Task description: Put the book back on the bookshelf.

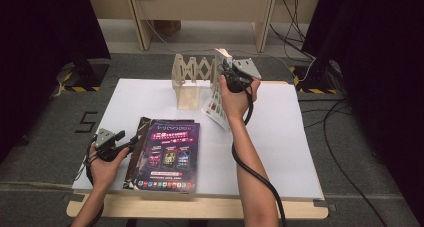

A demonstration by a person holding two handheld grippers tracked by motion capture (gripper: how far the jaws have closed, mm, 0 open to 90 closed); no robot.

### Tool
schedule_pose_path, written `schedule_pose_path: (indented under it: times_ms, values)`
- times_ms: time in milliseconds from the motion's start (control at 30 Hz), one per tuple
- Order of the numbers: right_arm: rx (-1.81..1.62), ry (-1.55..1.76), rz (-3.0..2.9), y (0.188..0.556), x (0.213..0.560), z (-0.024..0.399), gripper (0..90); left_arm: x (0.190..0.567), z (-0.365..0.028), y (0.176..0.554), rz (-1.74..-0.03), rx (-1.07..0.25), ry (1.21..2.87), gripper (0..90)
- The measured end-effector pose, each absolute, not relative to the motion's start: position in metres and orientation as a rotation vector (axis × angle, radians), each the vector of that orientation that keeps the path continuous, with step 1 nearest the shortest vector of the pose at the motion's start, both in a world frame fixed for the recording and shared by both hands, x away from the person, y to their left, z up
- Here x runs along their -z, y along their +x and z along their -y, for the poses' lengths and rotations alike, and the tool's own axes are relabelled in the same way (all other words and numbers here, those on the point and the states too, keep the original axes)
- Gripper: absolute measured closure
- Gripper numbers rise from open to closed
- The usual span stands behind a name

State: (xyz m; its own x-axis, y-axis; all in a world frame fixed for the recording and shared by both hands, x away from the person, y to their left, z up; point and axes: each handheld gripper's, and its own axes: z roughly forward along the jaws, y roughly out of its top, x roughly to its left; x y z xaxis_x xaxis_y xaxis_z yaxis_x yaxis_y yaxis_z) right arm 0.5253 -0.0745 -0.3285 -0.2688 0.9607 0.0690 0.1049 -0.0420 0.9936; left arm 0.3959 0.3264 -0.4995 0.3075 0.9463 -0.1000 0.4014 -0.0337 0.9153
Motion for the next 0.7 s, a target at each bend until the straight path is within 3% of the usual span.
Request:
schedule_pose_path:
  times_ms: [700]
  values:
    - [-1.463,1.188,-1.374,0.553,0.282,0.066,74.6,0.5,-0.326,0.396,-1.248,-0.71,1.616,38.3]
